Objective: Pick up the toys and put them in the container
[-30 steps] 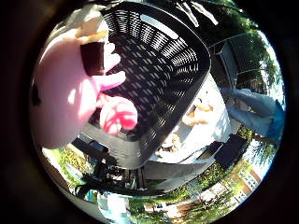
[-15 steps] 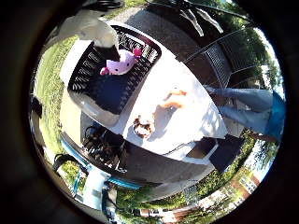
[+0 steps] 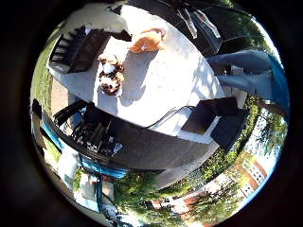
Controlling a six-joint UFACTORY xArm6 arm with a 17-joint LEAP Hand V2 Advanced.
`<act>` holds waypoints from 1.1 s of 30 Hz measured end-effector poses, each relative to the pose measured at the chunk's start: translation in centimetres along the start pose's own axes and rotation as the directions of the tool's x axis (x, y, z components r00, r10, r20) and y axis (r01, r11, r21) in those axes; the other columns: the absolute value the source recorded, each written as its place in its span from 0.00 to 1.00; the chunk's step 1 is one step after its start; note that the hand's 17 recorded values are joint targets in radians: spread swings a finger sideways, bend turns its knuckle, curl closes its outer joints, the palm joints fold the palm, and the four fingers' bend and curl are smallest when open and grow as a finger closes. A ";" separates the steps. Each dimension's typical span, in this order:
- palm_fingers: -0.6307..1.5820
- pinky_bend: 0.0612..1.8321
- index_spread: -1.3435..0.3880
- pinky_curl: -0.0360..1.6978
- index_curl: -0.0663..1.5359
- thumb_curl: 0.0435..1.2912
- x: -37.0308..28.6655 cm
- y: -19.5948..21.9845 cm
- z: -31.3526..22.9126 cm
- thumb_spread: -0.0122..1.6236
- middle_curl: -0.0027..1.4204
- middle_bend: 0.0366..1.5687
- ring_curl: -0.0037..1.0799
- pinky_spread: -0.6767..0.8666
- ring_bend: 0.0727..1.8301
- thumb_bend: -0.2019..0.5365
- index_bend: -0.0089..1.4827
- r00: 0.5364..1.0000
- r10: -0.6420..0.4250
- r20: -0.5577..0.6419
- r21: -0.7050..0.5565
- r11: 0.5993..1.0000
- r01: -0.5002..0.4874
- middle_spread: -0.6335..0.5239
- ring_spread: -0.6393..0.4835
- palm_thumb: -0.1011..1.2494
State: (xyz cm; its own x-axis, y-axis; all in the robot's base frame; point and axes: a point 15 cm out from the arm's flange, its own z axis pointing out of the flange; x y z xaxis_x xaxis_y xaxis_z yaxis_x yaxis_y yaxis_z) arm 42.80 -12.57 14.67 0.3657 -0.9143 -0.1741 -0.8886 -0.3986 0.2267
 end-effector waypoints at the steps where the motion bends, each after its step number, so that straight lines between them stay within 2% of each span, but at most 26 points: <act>1: 0.30 0.35 0.57 0.25 0.20 0.35 0.2 -0.2 0.7 0.69 0.23 0.09 0.30 0.76 0.20 0.23 0.12 1.000 0.003 -0.006 0.007 1.000 -0.003 0.60 0.82 0.67; 7: 0.32 0.34 0.60 0.23 0.20 0.34 1.8 -2.6 7.2 0.69 0.24 0.10 0.30 0.76 0.20 0.23 0.11 1.000 0.012 -0.029 0.035 0.999 -0.011 0.60 0.82 0.66; 8: 0.32 0.34 0.61 0.22 0.20 0.34 2.2 -3.0 10.0 0.69 0.24 0.10 0.30 0.76 0.20 0.24 0.11 1.000 0.014 -0.018 0.021 1.000 -0.014 0.60 0.82 0.66; 17: 0.33 0.34 0.64 0.21 0.19 0.34 1.7 -3.9 20.0 0.69 0.24 0.09 0.30 0.75 0.20 0.23 0.12 1.000 -0.006 0.009 -0.063 0.998 0.007 0.59 0.82 0.64; 28: 0.34 0.34 0.65 0.19 0.20 0.32 1.7 -3.4 24.1 0.69 0.23 0.09 0.29 0.75 0.19 0.24 0.13 0.995 -0.025 -0.092 -0.177 0.984 0.008 0.59 0.82 0.65; 31: 0.38 0.34 0.67 0.18 0.21 0.32 2.2 -3.2 24.4 0.69 0.23 0.09 0.29 0.75 0.20 0.24 0.14 0.991 -0.034 -0.128 -0.200 0.980 0.008 0.58 0.81 0.65; 33: 0.52 0.33 0.68 0.17 0.21 0.32 2.4 -3.2 24.4 0.69 0.24 0.13 0.31 0.75 0.27 0.24 0.15 0.989 -0.040 -0.141 -0.207 0.978 0.010 0.55 0.80 0.65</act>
State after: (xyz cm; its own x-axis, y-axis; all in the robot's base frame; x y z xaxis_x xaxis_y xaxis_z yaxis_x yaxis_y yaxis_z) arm 39.72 -11.70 -9.88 0.4366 -0.8985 -0.0465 -0.8082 -0.4144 0.4183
